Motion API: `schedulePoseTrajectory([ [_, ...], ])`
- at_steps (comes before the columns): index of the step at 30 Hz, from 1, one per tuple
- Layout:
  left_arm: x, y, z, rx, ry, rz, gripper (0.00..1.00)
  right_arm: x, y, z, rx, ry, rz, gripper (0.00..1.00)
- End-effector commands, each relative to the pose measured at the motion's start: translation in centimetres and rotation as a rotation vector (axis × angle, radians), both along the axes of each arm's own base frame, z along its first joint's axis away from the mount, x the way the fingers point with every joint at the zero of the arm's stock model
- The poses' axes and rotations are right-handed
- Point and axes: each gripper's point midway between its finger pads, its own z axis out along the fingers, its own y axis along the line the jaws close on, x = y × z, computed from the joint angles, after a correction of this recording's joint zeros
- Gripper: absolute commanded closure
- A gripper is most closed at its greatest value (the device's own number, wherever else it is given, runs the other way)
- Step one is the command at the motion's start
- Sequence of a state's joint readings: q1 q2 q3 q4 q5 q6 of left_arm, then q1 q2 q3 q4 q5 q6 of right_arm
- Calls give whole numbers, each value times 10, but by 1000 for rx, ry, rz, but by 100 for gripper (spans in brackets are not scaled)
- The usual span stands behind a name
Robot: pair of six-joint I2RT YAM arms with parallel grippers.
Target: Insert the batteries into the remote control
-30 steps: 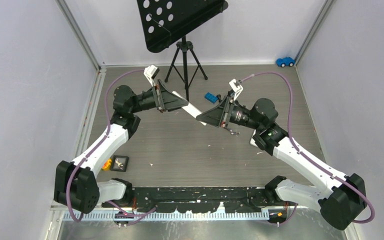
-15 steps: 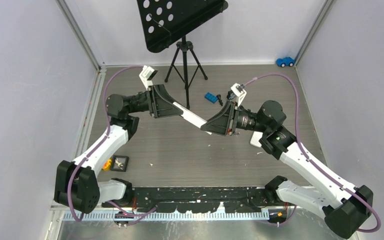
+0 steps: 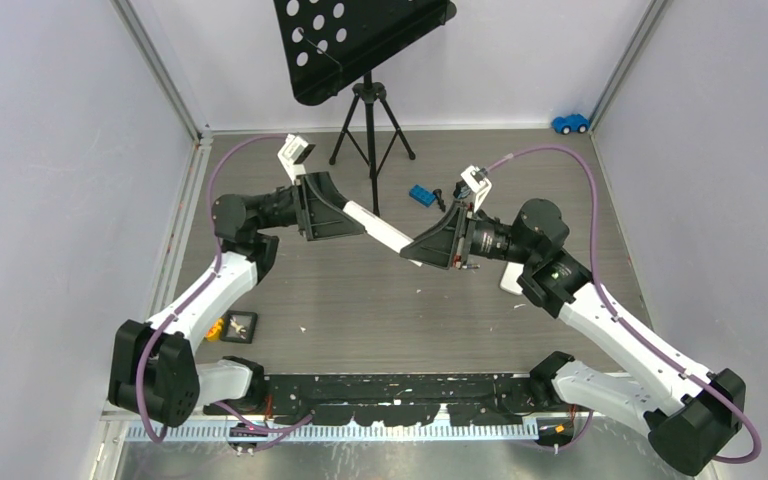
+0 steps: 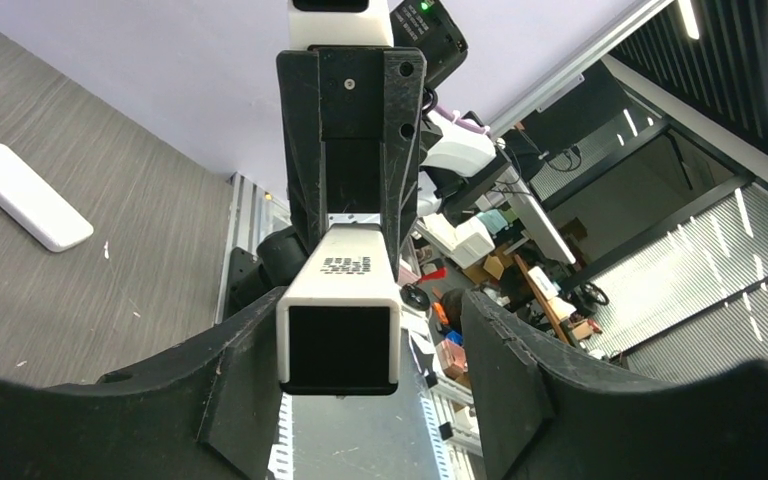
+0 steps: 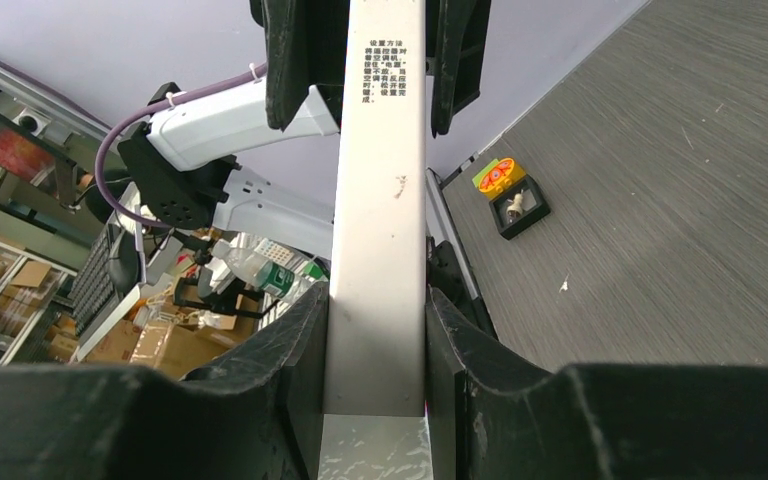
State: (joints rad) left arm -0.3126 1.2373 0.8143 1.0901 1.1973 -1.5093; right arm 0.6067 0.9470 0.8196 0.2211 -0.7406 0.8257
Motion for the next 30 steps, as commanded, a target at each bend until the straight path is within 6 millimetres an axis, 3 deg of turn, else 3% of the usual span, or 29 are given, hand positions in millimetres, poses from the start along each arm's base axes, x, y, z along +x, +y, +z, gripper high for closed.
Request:
schedulePoseTrajectory([
  [1, -3, -3, 3, -19, -76, 12, 37, 4, 2, 30, 47, -108, -10, 94],
  [7, 6, -8, -8, 28, -91, 77, 50, 7, 5, 31, 43, -104, -6, 94],
  [12, 6, -9, -10, 47, -109, 99, 53, 9, 6, 30, 41, -98, -8, 95],
  [16, 9, -10, -11, 49, -106, 107, 63, 8, 7, 28, 39, -97, 5, 95],
  [23, 11, -10, -7, 41, -111, 116, 47, 5, 6, 24, 32, -91, 13, 95],
  [30, 10, -10, -8, 43, -107, 113, 50, 5, 8, 22, 28, -87, 24, 95],
])
